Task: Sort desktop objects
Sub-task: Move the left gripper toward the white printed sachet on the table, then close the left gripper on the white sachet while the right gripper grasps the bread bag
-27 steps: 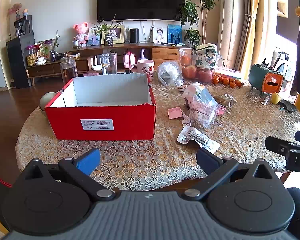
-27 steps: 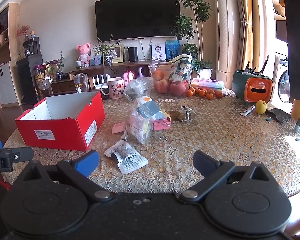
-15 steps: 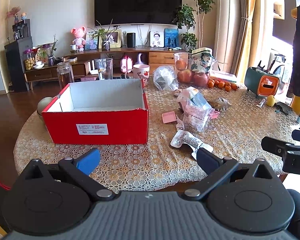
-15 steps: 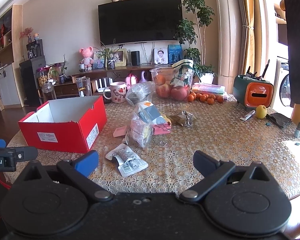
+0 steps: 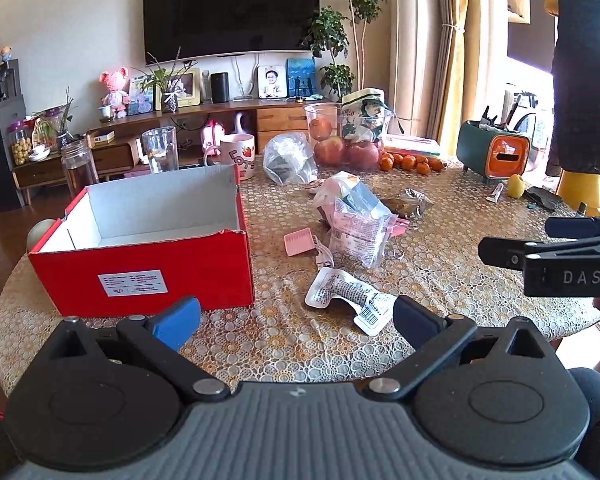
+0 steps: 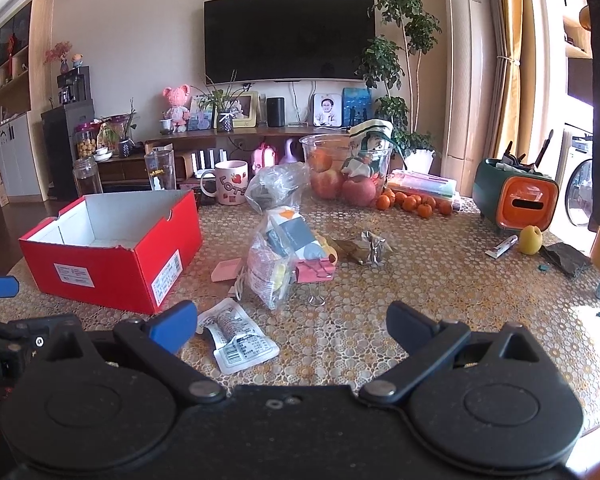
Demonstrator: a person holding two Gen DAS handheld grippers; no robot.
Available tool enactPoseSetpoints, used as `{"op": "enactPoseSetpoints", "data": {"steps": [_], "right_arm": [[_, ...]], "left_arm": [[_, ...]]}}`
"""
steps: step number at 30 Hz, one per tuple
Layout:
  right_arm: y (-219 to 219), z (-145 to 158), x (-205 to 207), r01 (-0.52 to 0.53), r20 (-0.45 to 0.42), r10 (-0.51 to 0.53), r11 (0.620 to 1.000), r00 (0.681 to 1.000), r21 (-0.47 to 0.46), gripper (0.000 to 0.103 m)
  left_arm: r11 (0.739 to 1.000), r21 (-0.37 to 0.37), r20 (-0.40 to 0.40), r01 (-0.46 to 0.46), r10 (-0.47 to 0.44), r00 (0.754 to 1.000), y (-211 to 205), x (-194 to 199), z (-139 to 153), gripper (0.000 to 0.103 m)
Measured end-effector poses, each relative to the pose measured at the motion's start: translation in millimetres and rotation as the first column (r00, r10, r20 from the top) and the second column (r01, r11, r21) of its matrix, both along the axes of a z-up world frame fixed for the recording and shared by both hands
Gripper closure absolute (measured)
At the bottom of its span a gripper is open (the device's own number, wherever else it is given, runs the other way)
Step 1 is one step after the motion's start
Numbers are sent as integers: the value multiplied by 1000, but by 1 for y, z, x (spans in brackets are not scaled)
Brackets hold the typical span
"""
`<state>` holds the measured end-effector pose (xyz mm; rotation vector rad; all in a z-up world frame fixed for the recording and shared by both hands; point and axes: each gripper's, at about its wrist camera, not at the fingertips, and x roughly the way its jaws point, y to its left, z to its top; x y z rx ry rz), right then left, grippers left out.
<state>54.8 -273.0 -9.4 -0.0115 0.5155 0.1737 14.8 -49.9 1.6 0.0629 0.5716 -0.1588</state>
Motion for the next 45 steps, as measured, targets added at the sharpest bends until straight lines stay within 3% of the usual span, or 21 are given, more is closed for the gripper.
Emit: {"op": "enactPoseSetpoints", "data": {"steps": [18,23,29,33,39,45], "right_arm": [[-5,-34,92,-33,-104,35,999,994,26,8],[0,-41,111,-41,-119,41,999,992,5,8],[9,-49,130,-93,-138,91,996,986,-8,12],[15,-52,144,-124,-157,121,992,980,-5,16],[24,-52,165,-177,-162,170,984,972,-31,21],[35,-59,182,-230,-212,217,973,953,-37,27]], "left_arm": [[989,76,-45,130,-127,991,-51,64,-55,0],[988,40,-103,147,-142,984,-58,85,-69,0],[996,-10,-229,88,-88,969,-62,116,-88,0],[995,-86,-304,45,-70,950,-59,134,-96,1],[988,-152,-357,-19,-37,933,-62,149,-101,3],[986,-154,-374,-66,3,927,-65,155,-106,10]]}}
